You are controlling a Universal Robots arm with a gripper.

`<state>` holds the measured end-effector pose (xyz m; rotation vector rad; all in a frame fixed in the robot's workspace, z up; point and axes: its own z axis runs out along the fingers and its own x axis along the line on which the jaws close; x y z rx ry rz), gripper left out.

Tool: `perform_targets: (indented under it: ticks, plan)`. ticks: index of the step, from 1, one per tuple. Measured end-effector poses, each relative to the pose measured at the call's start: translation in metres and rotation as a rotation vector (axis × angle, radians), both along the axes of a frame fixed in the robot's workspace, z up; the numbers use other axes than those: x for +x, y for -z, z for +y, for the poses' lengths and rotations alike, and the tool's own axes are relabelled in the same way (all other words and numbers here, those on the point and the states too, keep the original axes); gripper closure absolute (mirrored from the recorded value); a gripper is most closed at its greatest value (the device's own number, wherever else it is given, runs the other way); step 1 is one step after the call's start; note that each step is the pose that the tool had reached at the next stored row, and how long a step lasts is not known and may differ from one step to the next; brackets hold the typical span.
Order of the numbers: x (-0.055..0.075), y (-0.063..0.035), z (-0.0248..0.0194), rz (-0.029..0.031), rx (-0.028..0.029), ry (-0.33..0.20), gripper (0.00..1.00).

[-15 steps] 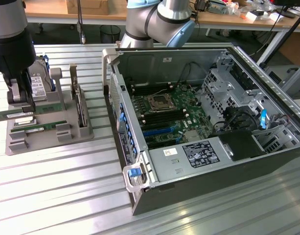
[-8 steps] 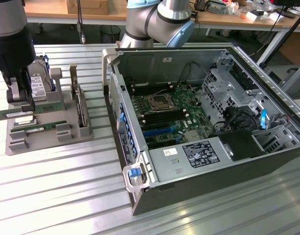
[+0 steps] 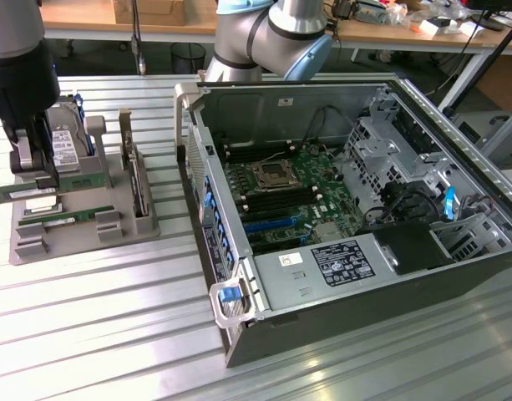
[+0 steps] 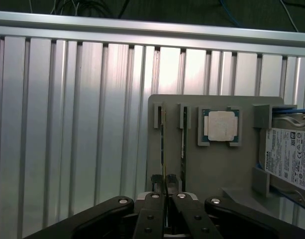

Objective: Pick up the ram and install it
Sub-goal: 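Pick up the ram and move it above insertion slot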

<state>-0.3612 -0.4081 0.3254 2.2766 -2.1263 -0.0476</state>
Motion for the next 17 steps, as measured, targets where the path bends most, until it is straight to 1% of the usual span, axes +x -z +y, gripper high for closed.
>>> perform_targets:
  ticks: [17]
  plan:
    - [0.0000,-0.0073,0.0000,0.0001,-0.0001,0.000,0.88]
